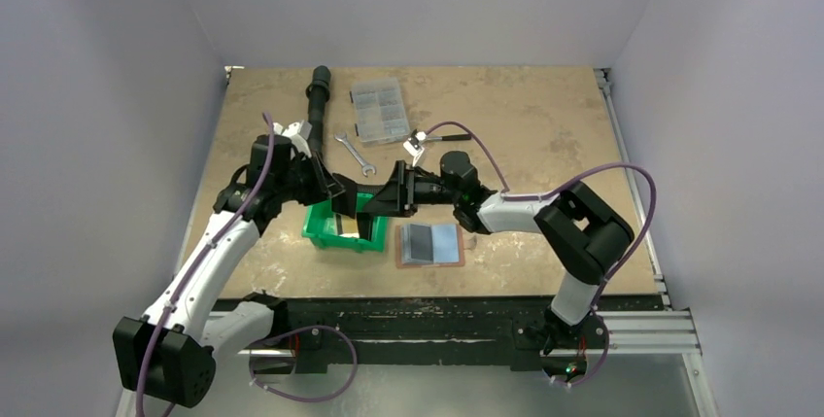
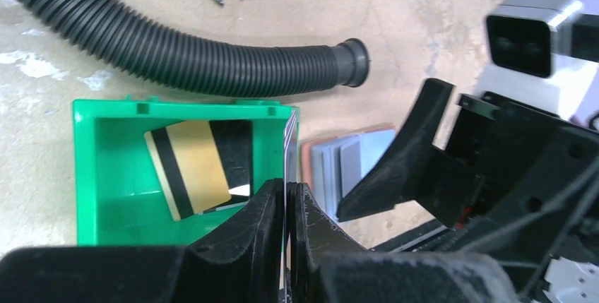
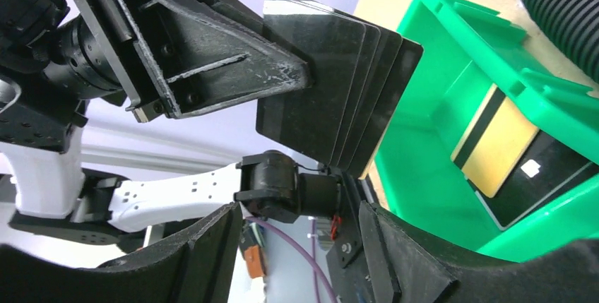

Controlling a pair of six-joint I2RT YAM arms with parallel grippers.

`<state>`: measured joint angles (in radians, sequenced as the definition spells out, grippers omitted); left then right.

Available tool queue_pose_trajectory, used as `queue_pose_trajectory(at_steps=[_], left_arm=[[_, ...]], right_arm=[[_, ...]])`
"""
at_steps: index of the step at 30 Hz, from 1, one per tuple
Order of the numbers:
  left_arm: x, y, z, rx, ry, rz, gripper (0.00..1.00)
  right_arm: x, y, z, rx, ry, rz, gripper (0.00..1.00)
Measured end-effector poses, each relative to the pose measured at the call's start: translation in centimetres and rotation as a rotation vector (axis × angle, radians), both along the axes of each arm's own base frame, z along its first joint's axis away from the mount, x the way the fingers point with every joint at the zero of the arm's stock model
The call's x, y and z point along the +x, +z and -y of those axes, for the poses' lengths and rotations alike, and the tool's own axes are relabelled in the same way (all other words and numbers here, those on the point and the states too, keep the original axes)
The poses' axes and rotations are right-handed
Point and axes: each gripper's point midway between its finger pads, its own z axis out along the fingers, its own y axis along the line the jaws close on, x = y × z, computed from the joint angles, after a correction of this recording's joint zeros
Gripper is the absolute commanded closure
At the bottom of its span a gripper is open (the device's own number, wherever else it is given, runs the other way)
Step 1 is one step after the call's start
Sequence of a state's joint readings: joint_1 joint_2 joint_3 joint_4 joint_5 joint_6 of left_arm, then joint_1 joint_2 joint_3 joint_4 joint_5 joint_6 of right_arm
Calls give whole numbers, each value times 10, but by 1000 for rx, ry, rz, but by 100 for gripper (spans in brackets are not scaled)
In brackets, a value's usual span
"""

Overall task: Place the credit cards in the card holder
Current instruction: Pick up the credit card from the storage box.

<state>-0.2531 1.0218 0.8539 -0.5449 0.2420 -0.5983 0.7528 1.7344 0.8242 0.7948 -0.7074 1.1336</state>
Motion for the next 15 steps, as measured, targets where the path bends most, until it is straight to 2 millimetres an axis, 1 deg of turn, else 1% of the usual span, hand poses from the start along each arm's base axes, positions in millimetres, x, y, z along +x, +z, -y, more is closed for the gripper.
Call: queue_pose_trajectory(at_steps=[5, 8, 13, 15], left_arm=[[-1, 18, 8, -86, -54, 35, 100], [-3, 26, 13, -125, -84, 52, 100], [-7, 40, 22, -190, -141, 77, 100], [-9, 43, 26, -208, -163, 83, 100]], right_arm=[[0, 5, -6, 65, 14, -32, 34], [1, 6, -8, 86, 15, -42, 41], [2, 14, -10, 132, 18, -40, 45], [1, 17, -10, 152, 21, -35, 50]])
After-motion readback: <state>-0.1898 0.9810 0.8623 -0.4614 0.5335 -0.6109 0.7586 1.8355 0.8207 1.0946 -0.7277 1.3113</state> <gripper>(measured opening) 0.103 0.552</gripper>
